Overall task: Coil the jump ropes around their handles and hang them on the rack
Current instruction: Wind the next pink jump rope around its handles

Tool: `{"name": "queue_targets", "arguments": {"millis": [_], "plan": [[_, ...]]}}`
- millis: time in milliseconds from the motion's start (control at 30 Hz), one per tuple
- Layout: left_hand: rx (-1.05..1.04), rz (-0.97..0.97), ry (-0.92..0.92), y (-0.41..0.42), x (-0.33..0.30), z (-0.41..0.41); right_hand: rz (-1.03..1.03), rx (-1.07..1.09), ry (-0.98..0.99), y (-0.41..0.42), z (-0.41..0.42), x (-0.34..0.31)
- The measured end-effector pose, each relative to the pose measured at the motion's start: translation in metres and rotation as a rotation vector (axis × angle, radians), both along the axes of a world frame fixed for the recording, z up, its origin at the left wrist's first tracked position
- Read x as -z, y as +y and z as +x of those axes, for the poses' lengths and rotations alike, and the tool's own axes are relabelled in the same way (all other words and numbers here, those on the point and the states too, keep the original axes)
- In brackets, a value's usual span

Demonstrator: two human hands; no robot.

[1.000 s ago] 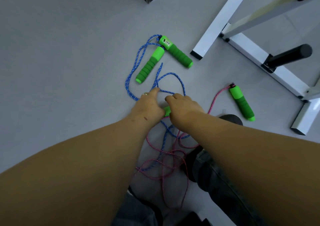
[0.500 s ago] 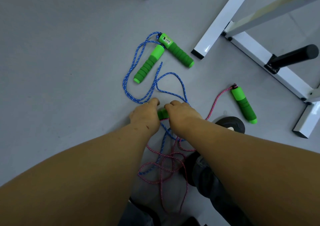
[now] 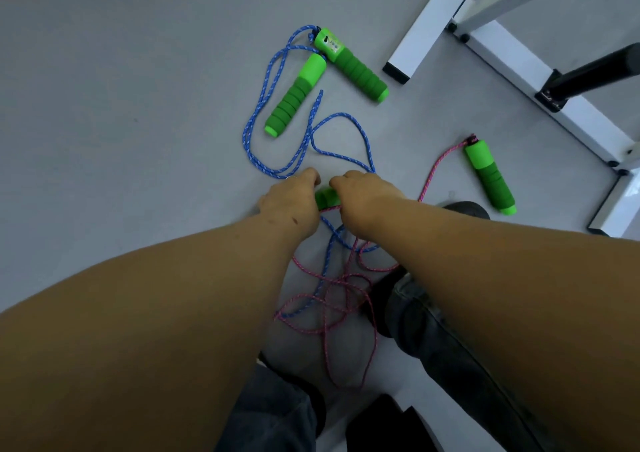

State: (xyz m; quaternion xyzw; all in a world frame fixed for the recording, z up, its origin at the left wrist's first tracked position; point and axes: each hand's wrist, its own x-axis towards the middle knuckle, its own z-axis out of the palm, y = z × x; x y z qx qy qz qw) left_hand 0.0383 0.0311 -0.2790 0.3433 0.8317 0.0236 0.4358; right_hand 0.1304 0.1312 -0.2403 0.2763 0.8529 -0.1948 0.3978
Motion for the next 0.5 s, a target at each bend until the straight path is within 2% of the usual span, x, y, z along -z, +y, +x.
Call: {"name": "queue_targets", "arguments": {"millis": [300, 500], "plan": [[0.003, -0.008, -0.024, 0.001, 0.002, -0.003, 0.014, -0.017, 0.017, -0.001, 0.001, -0.001], [-0.037, 0.020, -0.030, 0.013, -0.022, -0.012, 0.095, -0.035, 0.057, 0.001, -0.007, -0.014]]}}
